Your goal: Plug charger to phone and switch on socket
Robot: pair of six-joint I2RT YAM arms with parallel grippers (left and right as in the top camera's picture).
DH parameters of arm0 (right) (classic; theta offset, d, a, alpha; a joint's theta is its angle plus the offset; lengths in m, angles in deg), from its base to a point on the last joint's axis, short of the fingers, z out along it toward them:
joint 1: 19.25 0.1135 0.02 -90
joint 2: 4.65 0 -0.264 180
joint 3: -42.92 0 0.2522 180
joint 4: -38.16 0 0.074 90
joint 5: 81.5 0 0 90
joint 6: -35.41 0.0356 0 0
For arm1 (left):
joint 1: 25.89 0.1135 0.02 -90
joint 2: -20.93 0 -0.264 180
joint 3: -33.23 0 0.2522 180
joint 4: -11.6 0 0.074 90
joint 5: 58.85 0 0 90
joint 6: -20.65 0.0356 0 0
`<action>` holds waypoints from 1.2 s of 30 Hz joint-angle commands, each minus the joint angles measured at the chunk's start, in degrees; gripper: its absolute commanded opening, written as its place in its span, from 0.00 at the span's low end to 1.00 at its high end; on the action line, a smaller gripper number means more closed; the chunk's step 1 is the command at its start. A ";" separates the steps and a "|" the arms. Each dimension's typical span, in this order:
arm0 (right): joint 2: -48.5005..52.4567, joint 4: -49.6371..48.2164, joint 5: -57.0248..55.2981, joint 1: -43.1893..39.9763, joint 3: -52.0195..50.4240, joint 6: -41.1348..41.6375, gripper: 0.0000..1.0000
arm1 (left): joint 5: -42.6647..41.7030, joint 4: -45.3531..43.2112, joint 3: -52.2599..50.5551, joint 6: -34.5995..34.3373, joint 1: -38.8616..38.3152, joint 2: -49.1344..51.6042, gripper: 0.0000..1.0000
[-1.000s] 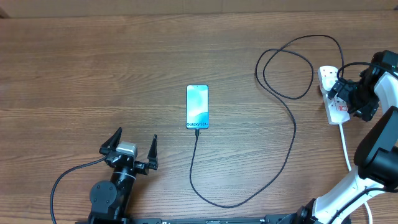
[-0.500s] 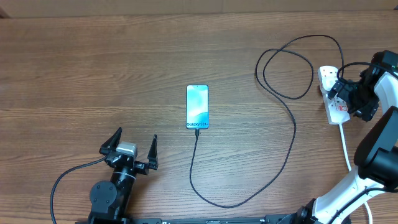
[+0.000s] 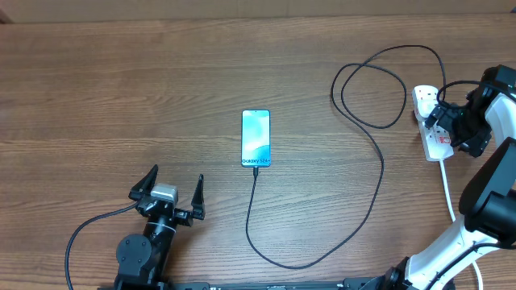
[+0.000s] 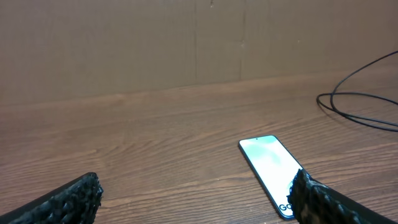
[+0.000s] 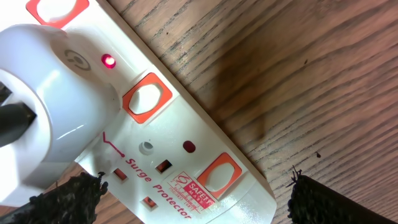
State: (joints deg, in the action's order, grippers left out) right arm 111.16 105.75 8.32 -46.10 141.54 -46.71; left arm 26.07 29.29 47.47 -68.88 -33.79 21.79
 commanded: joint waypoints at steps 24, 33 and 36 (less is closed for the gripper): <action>-10.73 -0.15 0.33 0.22 1.40 -0.07 1.00 | 0.61 0.22 -0.20 1.27 -0.39 -0.61 1.00; -11.56 -0.15 0.31 0.22 1.40 -0.07 1.00 | 0.61 0.22 -0.20 1.27 -0.39 -0.61 0.99; -11.72 -0.15 0.33 0.22 1.40 -0.07 1.00 | 0.61 0.22 -0.20 1.27 -0.39 -0.61 1.00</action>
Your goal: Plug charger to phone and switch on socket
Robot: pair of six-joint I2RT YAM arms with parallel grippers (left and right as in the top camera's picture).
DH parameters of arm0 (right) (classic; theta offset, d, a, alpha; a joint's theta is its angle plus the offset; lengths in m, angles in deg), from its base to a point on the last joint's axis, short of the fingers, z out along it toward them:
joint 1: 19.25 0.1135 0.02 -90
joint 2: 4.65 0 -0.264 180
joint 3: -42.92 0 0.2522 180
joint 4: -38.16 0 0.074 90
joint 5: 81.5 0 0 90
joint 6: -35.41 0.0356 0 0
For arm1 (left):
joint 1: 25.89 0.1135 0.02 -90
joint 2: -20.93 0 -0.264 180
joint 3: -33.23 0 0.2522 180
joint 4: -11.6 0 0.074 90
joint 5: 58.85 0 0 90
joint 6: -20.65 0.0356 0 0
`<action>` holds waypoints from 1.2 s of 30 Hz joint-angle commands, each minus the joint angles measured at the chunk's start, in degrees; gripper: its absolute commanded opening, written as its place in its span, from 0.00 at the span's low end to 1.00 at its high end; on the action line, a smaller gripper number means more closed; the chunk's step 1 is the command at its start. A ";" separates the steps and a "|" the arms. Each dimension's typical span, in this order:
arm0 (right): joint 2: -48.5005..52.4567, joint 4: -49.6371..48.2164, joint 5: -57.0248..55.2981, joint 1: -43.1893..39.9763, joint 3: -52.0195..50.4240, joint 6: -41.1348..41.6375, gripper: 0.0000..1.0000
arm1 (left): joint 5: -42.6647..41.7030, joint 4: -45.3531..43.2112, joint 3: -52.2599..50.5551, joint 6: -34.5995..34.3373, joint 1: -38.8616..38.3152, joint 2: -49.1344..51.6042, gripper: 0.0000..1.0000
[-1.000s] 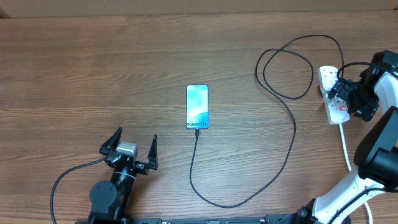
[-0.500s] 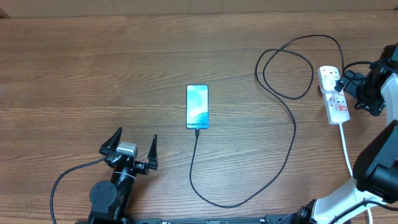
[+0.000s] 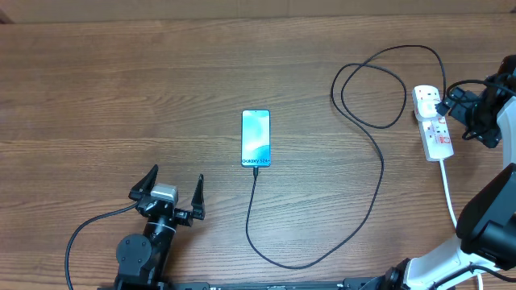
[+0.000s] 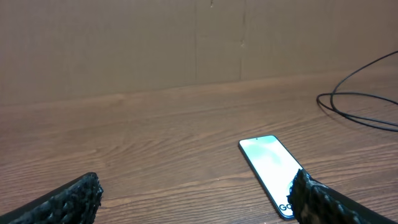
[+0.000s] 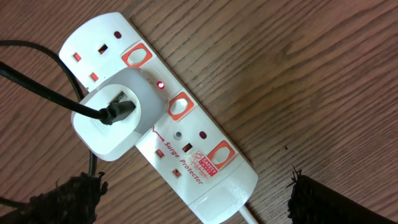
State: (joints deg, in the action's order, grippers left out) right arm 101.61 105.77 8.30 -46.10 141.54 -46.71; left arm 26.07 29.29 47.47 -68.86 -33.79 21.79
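A phone [image 3: 255, 138] lies screen-up and lit at the table's centre, with the black charger cable [image 3: 367, 201] plugged into its near end. The cable loops right to a white charger plug [image 5: 109, 118] seated in the white power strip [image 3: 433, 123]. A red light [image 5: 160, 84] glows beside the plug's switch [image 5: 179, 104]. My right gripper [image 5: 194, 202] hovers open above the strip, touching nothing. My left gripper [image 3: 171, 193] rests open near the front left, the phone [image 4: 270, 167] ahead of its right finger.
The strip's white lead [image 3: 448, 193] runs toward the front right edge. The black cable forms a loop [image 3: 371, 89] left of the strip. A brown wall stands behind the table [image 4: 186, 43].
My right gripper has risen and drawn back from the power strip, which now shows nearly whole in the wrist view. The red light stays on. The left arm is still.
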 commanded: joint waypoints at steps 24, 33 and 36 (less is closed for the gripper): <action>-11.96 -0.17 0.35 9.11 1.40 -0.07 1.00 | 0.61 0.22 -0.20 1.25 -0.39 -0.61 1.00; -16.55 -0.15 0.35 14.93 1.40 -0.09 1.00 | 0.61 0.22 -0.20 1.25 -0.39 -0.61 1.00; -17.90 -0.15 0.35 16.52 1.40 -0.09 1.00 | 0.61 0.22 -0.20 1.25 -0.39 -0.61 0.99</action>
State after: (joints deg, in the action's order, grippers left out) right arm 86.33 105.77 8.34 -30.91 141.54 -46.71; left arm 26.07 29.29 47.47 -68.73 -33.79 21.79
